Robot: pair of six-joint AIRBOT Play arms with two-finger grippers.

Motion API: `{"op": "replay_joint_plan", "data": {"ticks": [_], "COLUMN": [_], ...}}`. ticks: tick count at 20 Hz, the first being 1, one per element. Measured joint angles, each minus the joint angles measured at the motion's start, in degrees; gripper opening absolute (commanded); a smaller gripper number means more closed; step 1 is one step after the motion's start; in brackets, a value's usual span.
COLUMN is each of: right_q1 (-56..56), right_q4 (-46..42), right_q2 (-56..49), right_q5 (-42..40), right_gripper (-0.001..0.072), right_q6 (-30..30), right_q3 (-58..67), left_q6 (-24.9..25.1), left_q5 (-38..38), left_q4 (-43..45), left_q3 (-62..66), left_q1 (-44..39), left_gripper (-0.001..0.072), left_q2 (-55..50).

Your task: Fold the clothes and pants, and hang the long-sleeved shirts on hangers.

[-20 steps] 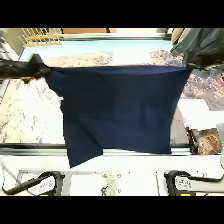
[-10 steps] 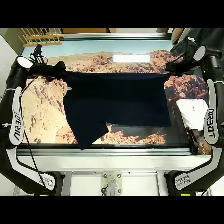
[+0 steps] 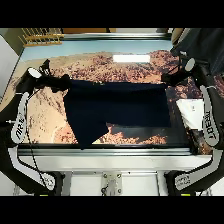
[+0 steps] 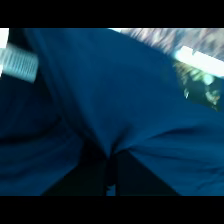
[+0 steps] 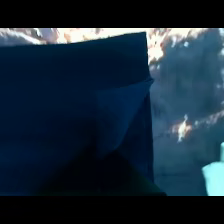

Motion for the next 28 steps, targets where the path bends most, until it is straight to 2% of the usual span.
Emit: {"op": "replay_joint_plan", "data": {"ticks": [2,3,4,5,11,14,18,23,28], "right_q1": [0.66,0.92,1.09,1.20,-0.63,-4.66,-11.63,-17.27,-14.71], "right_q4": [0.00,0.02,0.02,0.20,0.87,0.90,2.08,13.05,22.43], "right_q2": [0.57,0.76,0.92,1.18,10.80,19.52,29.51,33.73,33.09], "right_q5": [-0.63,-0.66,-0.59,-0.22,2.64,4.46,4.22,-5.03,-17.94], "right_gripper": [0.0015,0.0069,0.0298,0.0509,0.0518,0.0518,0.0518,0.0517,0.0516], "right_q6": [0.35,0.72,0.96,1.27,-2.29,-2.89,4.20,8.98,10.25], "right_q3": [-3.39,-4.61,-5.46,-6.12,-9.27,-18.51,-38.12,-56.37,-62.69], "left_q6": [0.55,0.70,0.74,0.76,1.14,0.90,-0.31,-0.81,-0.85], "left_q5": [0.22,0.22,0.20,0.17,-0.92,-2.32,-2.67,-2.43,-1.68], "left_q4": [0.02,0.02,0.02,0.02,2.69,7.52,10.23,11.23,10.67], "left_q3": [-2.34,-3.13,-3.67,-4.07,-5.62,-10.91,-23.58,-36.00,-40.41], "left_q1": [-0.37,-0.55,-0.66,-0.74,0.11,0.07,-0.90,-3.50,-4.74], "left_gripper": [0.0011,0.0046,0.0322,0.0512,0.0514,0.0514,0.0514,0.0514,0.0514], "left_q2": [0.15,0.20,0.26,0.46,8.09,14.49,22.77,28.44,29.81]}}
